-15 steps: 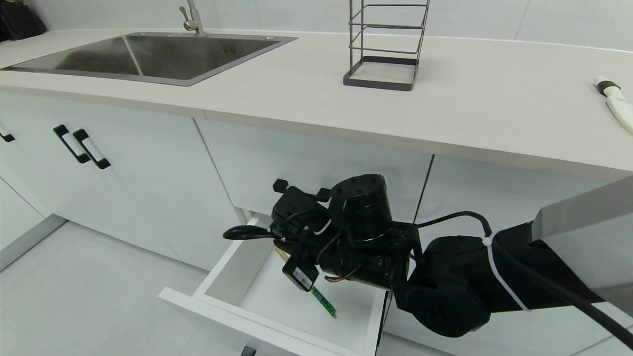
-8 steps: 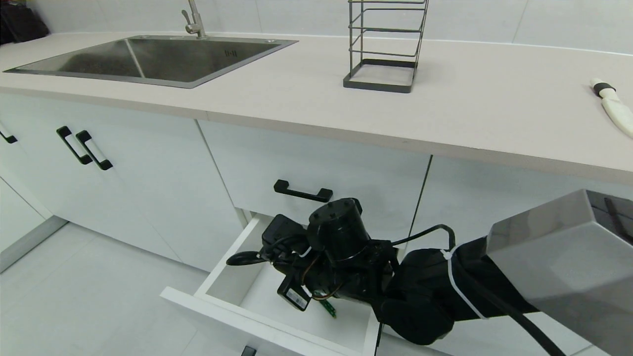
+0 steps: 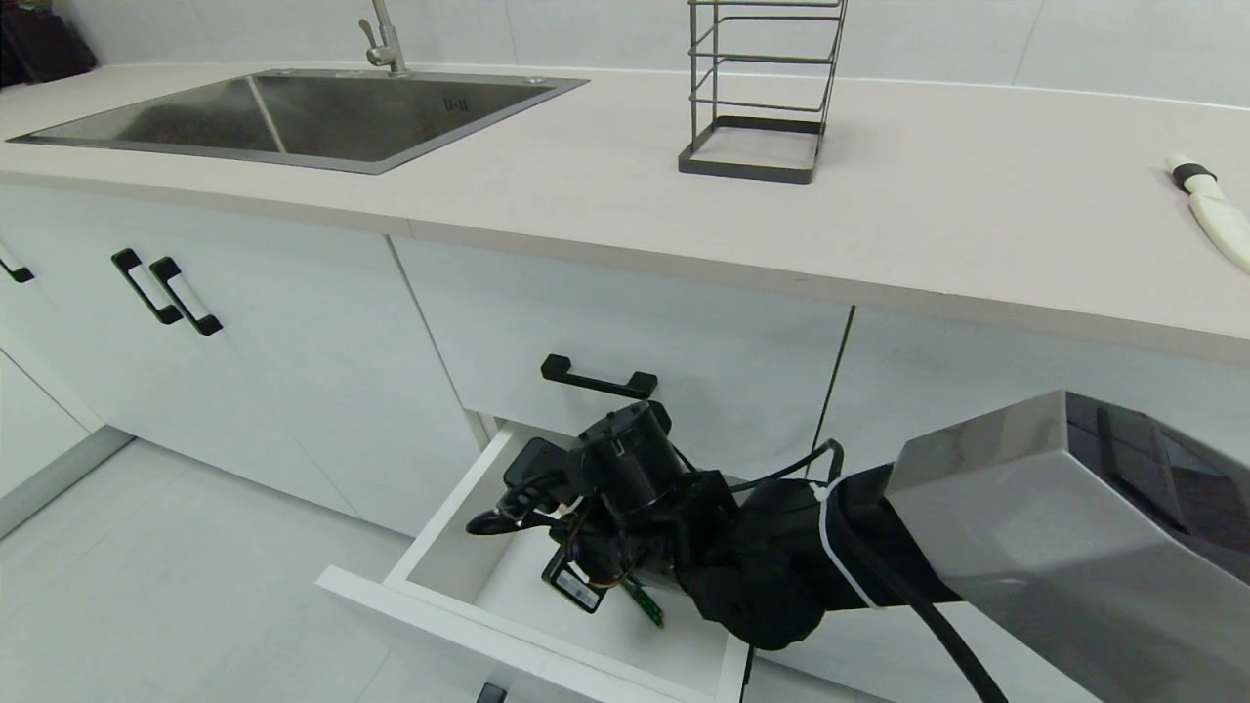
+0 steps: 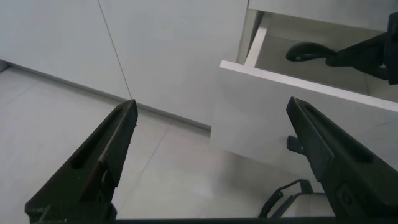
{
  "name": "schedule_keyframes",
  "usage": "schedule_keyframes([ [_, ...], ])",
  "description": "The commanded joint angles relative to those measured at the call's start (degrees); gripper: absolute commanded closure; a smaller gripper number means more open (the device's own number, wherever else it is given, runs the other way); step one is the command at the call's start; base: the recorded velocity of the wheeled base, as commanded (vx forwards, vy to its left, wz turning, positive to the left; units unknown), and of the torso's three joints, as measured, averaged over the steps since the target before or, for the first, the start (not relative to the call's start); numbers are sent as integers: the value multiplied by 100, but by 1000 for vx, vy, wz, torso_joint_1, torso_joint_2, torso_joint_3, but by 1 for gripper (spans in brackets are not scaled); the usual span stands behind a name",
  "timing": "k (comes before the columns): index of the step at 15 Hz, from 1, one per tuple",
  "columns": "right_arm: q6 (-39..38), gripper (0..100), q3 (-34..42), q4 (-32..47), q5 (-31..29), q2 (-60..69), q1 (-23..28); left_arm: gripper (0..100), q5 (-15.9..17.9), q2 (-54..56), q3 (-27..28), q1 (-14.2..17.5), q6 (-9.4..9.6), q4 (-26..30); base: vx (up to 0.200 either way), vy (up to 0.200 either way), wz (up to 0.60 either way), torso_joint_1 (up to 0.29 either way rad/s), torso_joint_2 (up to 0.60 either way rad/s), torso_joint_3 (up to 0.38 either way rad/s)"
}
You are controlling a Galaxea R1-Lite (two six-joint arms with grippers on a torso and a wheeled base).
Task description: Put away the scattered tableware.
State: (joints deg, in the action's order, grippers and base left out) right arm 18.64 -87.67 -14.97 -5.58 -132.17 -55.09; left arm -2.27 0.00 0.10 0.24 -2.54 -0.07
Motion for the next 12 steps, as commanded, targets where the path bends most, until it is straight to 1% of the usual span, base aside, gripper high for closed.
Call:
schedule_keyframes([
  [1, -9, 100, -57, 3, -110, -107, -2, 0, 7, 0, -1, 2, -1, -1, 0, 0, 0, 0, 0, 0],
  [3, -89, 100, -57, 3, -373, -125, 7, 0, -2, 0, -1, 2, -1, -1, 0, 0, 0, 0, 0, 0],
  [6, -449, 100, -92, 29, -760, -213, 7, 0, -2, 0, -1, 2, -1, -1, 0, 0, 0, 0, 0, 0],
  [8, -783, 100, -408, 337, -1103, -371, -2, 0, -2, 0, -1, 2, -1, -1, 0, 0, 0, 0, 0, 0],
  [9, -871, 100, -707, 715, -1217, -485, -2, 0, -2, 0, -1, 2, -1, -1, 0, 0, 0, 0, 0, 0],
  [12, -871, 100, -936, 996, -1428, -635, 7, 0, -2, 0, -1, 2, -1, -1, 0, 0, 0, 0, 0, 0],
])
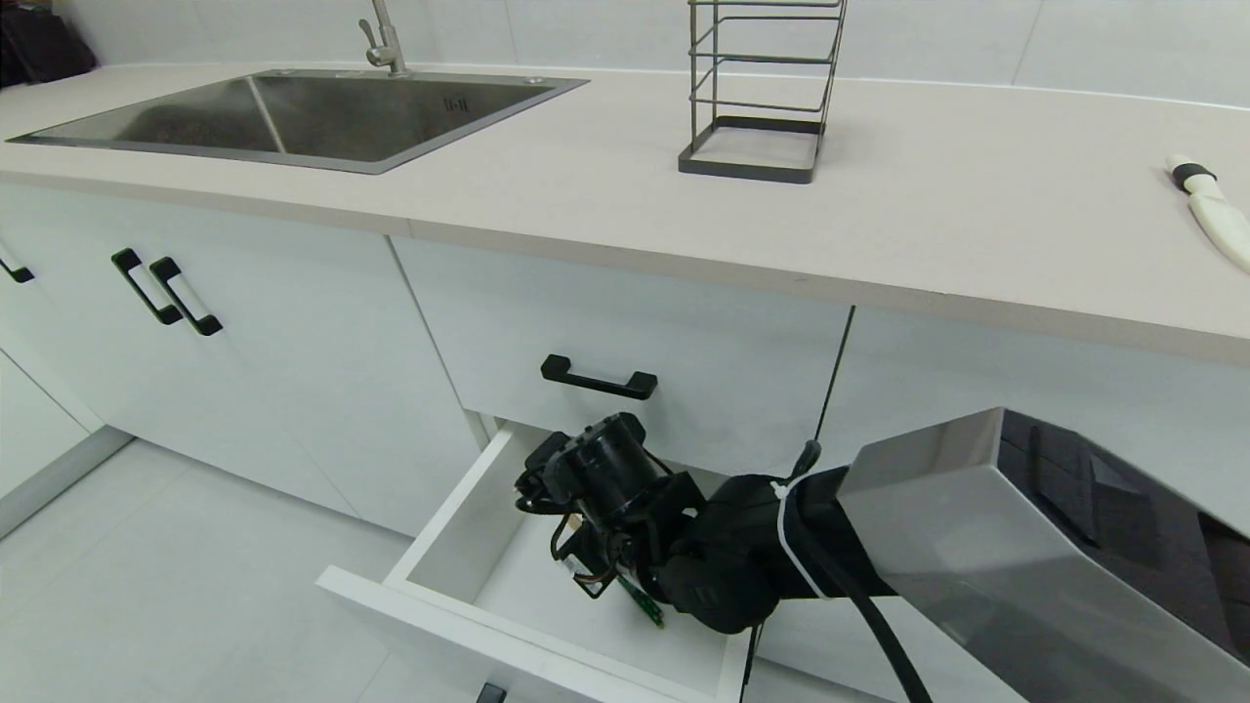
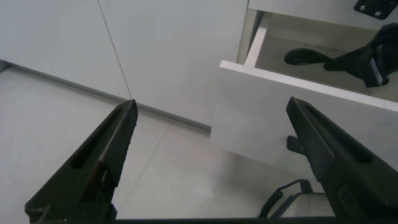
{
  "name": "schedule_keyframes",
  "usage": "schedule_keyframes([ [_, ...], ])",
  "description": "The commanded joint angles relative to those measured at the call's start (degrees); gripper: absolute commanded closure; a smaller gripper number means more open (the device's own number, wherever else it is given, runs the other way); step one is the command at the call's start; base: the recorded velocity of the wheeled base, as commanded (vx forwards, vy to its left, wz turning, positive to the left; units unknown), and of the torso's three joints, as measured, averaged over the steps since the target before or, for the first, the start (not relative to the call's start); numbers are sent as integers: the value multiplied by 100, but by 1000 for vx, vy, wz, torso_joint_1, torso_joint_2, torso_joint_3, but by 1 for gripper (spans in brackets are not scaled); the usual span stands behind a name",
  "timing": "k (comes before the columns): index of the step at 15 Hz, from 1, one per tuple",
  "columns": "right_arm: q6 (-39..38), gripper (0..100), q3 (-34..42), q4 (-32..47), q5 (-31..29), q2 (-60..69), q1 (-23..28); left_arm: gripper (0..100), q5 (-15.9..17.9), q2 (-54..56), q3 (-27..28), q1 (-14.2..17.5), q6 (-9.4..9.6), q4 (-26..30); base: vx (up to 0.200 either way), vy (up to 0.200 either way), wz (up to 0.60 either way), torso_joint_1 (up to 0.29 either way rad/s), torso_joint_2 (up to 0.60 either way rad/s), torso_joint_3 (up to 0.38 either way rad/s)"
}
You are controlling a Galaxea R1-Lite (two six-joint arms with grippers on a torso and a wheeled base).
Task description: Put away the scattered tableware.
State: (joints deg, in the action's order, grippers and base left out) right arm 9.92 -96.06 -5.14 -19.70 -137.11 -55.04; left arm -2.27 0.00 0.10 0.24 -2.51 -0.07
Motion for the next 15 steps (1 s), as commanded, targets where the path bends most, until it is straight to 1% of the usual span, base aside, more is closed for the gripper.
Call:
schedule_keyframes([
  [1, 1, 100, -97, 13, -51, -158, 11, 0, -2, 0, -1, 2, -4, -1, 0, 0, 0, 0, 0, 0],
  [4, 1, 100, -106, 13, -271, -299, 90, 0, 7, 0, -1, 2, -4, -1, 0, 0, 0, 0, 0, 0],
  [9, 1, 100, -457, 5, -262, -607, 195, 0, -2, 0, -1, 2, -4, -1, 0, 0, 0, 0, 0, 0],
  [12, 1, 100, -510, -57, -262, -756, 213, 0, 7, 0, -1, 2, -4, -1, 0, 0, 0, 0, 0, 0],
  [15, 1, 100, -826, -83, -236, -967, 213, 0, -2, 0, -1, 2, -4, -1, 0, 0, 0, 0, 0, 0],
])
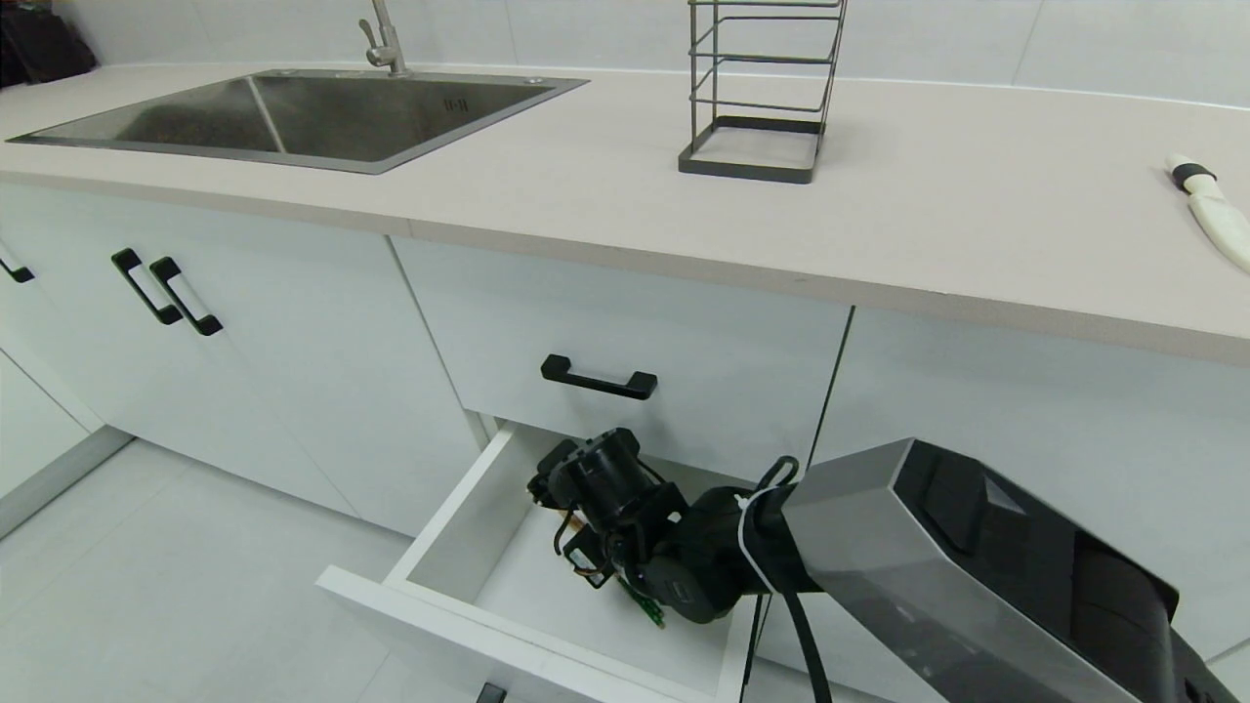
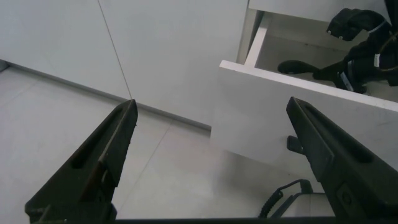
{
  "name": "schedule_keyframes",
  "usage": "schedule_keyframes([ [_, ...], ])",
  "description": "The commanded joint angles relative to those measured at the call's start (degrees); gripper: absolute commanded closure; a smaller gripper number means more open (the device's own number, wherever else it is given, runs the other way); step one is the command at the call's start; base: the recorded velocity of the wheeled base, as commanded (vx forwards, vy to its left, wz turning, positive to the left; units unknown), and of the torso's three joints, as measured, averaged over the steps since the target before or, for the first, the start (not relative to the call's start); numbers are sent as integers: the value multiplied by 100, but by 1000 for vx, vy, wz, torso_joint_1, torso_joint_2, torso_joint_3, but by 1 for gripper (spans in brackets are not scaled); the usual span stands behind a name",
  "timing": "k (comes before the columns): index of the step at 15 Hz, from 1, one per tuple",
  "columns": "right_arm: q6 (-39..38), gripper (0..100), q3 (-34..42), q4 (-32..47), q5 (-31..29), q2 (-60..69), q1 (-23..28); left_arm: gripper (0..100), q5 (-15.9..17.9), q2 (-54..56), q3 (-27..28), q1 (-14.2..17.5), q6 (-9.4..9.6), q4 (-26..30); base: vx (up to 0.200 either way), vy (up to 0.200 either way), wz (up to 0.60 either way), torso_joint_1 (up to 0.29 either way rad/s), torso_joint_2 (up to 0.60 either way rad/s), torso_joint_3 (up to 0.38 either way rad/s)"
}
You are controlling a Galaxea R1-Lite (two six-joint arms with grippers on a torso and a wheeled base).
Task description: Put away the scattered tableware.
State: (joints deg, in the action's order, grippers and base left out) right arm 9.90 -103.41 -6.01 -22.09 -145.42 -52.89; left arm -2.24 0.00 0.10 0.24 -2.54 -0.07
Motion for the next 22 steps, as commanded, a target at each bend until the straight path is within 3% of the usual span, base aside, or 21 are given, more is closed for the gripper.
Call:
schedule_keyframes([
  [1, 3, 100, -100, 3, 3, -171, -2, 0, -4, 0, -1, 2, -1, -1, 0, 0, 0, 0, 0, 0],
  [22, 100, 100, -601, -5, 372, -751, 78, 0, -4, 0, -1, 2, -1, -1, 0, 0, 0, 0, 0, 0],
])
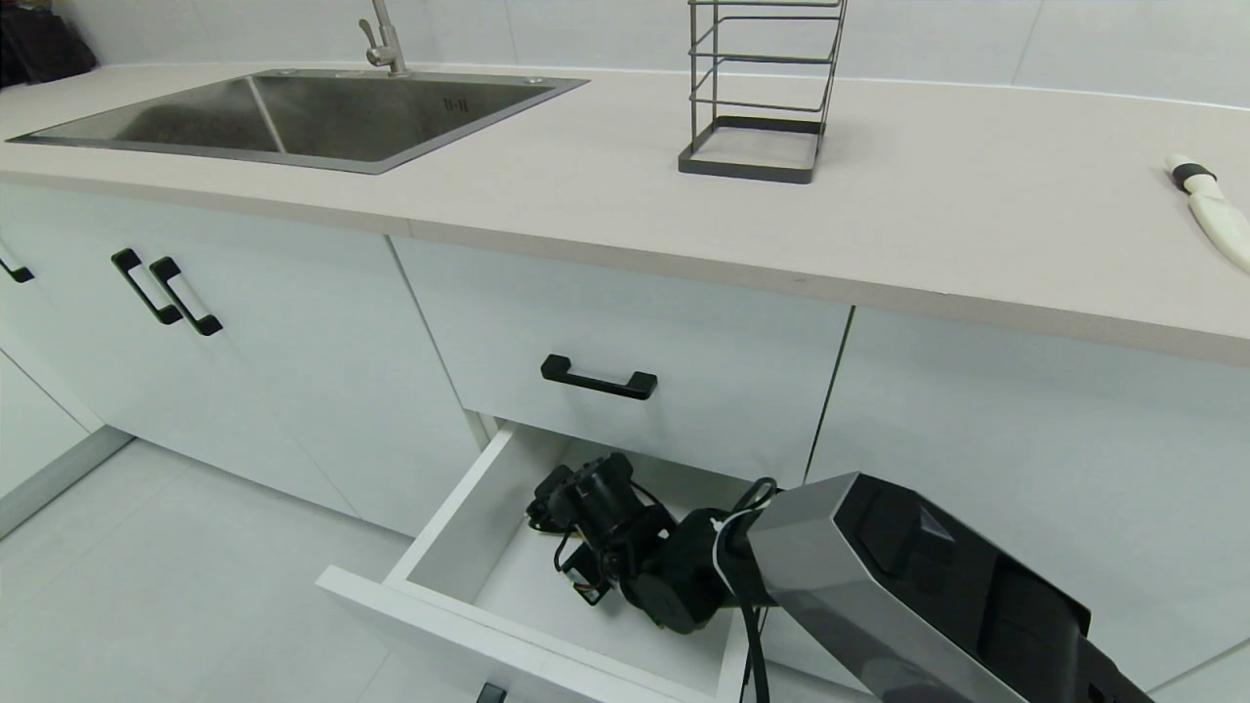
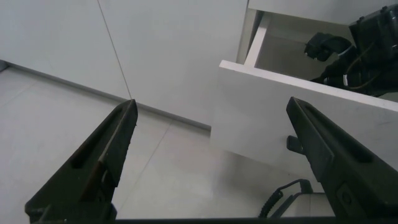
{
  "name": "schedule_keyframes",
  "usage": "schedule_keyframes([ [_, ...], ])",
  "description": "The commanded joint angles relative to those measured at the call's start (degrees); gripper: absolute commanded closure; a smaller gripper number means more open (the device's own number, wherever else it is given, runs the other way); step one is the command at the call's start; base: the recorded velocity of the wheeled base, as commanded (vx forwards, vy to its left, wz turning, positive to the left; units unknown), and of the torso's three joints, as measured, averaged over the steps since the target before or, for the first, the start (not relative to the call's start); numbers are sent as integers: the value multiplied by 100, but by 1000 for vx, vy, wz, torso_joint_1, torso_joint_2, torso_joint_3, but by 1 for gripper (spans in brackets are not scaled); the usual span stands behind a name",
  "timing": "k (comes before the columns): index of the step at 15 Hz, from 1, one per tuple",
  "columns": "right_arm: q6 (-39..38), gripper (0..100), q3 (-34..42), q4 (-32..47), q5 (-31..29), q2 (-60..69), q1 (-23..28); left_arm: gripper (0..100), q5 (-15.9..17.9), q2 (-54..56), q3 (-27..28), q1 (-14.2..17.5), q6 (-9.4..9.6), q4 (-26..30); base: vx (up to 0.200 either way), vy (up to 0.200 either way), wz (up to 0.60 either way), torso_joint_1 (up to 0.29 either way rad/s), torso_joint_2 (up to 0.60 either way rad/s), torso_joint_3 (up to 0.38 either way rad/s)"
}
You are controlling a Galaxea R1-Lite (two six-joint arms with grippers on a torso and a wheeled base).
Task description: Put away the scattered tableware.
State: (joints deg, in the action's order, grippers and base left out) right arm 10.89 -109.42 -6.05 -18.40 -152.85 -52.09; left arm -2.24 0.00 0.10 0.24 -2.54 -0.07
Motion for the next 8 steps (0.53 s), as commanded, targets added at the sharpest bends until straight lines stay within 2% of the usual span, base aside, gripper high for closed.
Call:
schedule_keyframes([
  [1, 1, 100, 9, -2, 11, -8, -3, 0, -4, 0, -1, 2, -1, -1, 0, 0, 0, 0, 0, 0],
  [2, 10, 0, 9, 25, 11, 0, -3, 0, -4, 0, -1, 2, -1, -1, 0, 0, 0, 0, 0, 0],
  [8, 10, 0, 193, 130, 20, 422, -179, 0, 5, 0, -1, 2, -1, -1, 0, 0, 0, 0, 0, 0],
])
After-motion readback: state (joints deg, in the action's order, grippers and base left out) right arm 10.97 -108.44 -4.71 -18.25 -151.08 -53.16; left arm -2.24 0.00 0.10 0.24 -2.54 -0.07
